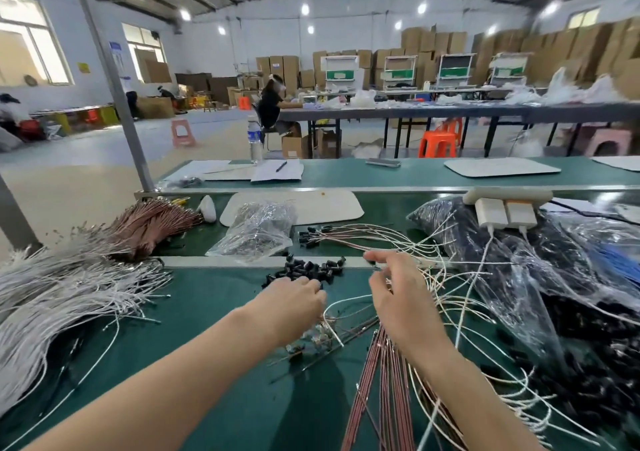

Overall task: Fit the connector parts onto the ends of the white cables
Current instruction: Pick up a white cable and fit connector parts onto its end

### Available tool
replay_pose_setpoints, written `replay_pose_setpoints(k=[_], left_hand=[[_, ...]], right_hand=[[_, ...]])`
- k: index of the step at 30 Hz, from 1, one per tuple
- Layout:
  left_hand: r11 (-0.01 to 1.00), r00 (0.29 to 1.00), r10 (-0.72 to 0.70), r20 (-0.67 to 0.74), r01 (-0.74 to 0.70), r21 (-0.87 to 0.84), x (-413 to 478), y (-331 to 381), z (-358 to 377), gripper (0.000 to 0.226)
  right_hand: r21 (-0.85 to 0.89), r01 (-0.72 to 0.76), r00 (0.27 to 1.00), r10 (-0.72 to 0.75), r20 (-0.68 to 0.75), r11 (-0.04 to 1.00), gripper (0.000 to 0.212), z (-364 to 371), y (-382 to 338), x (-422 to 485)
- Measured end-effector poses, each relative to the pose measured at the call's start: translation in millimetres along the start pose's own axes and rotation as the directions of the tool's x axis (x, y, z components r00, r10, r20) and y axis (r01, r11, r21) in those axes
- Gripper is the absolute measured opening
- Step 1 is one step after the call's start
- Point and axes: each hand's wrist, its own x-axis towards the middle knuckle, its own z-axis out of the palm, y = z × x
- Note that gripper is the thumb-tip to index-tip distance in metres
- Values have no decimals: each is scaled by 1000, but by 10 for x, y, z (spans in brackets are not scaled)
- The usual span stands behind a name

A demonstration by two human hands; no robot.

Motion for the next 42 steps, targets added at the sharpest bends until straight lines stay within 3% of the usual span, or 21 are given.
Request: replay_pose_setpoints(k=[6, 10, 15, 19, 21, 23, 25, 28, 30, 31, 32, 34, 35, 37, 39, 42], left_hand=[[999, 995, 52, -87, -51, 15, -3, -206, -33, 35], [999, 985, 41, -165, -35, 39, -171, -421, -263, 41], [988, 974, -140, -178, 149, 37, -598, -964, -474, 41], [898, 891, -423, -162, 389, -205, -1009, -1267, -427, 15], [742, 807, -576, -134, 447, -499, -1130, -1267, -245, 11], [473, 690, -716, -104, 370, -799, -1181, -1120, -44, 17], [178, 588, -809, 2, 247, -953, -1096, -881, 174, 18], [-333, 542, -797, 267, -24, -943, -789, -434, 380, 19], [-603, 601, -695, 394, -188, -776, -595, -192, 407, 17], [-684, 635, -648, 420, -243, -688, -508, -101, 405, 15], [-735, 661, -615, 431, -282, -617, -434, -28, 402, 14], [-778, 681, -589, 434, -334, -532, -325, 94, 404, 12], [-783, 680, -589, 436, -348, -515, -287, 148, 416, 12], [-788, 677, -589, 441, -359, -500, -237, 245, 445, 11], [-786, 692, -585, 423, -354, -507, -213, 299, 475, 9], [-764, 710, -597, 374, -360, -535, -191, 321, 523, 15]], right_hand=[[-323, -34, 960, 120, 252, 946, 36, 506, 273, 696], [-509, 88, 920, 126, 371, 857, 38, 805, 402, 983], [-640, 203, 887, 137, 440, 741, 38, 1059, 553, 1135], [-654, 230, 903, 94, 420, 721, 35, 1122, 659, 1139], [-671, 248, 921, 45, 387, 699, 33, 1142, 696, 1111], [-703, 272, 935, -7, 355, 658, 31, 1153, 733, 1074], [-720, 278, 944, -42, 327, 636, 30, 1139, 778, 1030], [-696, 285, 952, -107, 288, 659, 27, 1063, 821, 941], [-662, 312, 946, -155, 286, 682, 22, 983, 826, 873], [-620, 305, 948, -166, 273, 723, 20, 936, 822, 829], [-530, 257, 961, -153, 231, 808, 18, 880, 806, 773], [-168, 54, 992, -34, 121, 984, 14, 771, 716, 622], [42, -55, 995, 51, 84, 998, 12, 725, 657, 527], [355, -202, 979, 190, 70, 913, 9, 669, 555, 316], [572, -294, 955, 257, 147, 766, 8, 677, 493, 122], [710, -401, 913, 318, 256, 580, 29, 741, 451, -64]])
